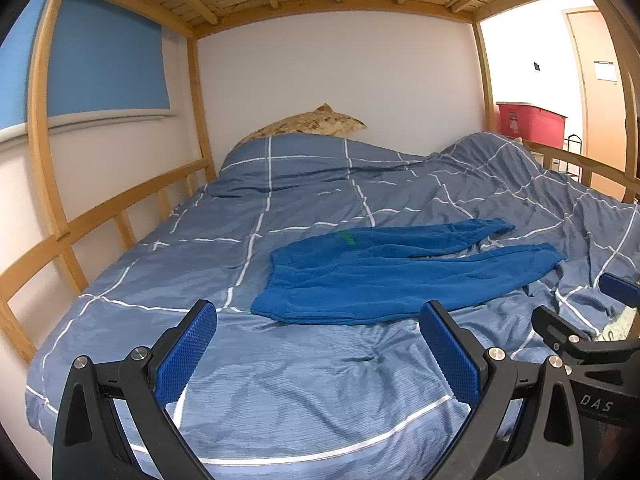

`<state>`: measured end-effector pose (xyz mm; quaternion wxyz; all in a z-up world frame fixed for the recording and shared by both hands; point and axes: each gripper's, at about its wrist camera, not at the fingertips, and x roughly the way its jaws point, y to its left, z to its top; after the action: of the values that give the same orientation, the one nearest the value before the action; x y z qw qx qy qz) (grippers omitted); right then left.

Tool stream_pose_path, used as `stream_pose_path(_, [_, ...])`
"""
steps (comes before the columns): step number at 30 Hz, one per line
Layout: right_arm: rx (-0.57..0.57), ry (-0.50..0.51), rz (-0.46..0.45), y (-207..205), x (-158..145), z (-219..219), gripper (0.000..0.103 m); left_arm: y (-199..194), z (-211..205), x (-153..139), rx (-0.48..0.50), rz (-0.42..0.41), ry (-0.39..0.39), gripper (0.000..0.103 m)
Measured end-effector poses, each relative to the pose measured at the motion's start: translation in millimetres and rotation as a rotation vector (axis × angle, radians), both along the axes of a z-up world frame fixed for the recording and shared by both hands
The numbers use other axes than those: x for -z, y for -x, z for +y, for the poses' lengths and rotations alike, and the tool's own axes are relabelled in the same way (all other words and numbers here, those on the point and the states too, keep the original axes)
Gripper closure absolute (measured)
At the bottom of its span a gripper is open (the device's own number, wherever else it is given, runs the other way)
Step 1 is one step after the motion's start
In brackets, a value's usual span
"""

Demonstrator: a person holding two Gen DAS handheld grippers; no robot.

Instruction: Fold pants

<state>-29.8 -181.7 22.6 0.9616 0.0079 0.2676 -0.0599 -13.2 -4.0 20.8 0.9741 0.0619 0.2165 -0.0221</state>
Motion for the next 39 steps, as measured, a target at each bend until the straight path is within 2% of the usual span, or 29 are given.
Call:
stream_pose_path(8, [0.011, 0.017, 0.013, -10, 8, -30, 0.000, -14, -34, 3, 0.037, 0.011, -0.022, 0.000])
stream_pose_path(16, [0.039, 0.017, 0.020, -29, 15, -74, 0.000, -40, -89, 8, 0.078, 0.042, -0.022, 0.000])
stream_pose_path(31, [0.130, 0.041, 0.062, -82, 39, -173, 0.000, -112, -189, 42, 0.132, 0.139, 0.011, 0.000])
stream_pose_path(39, [0.151, 0.023, 0.113, -119, 65, -216, 0.001, -151, -244, 62, 0.158, 0.138, -0.053, 0.000])
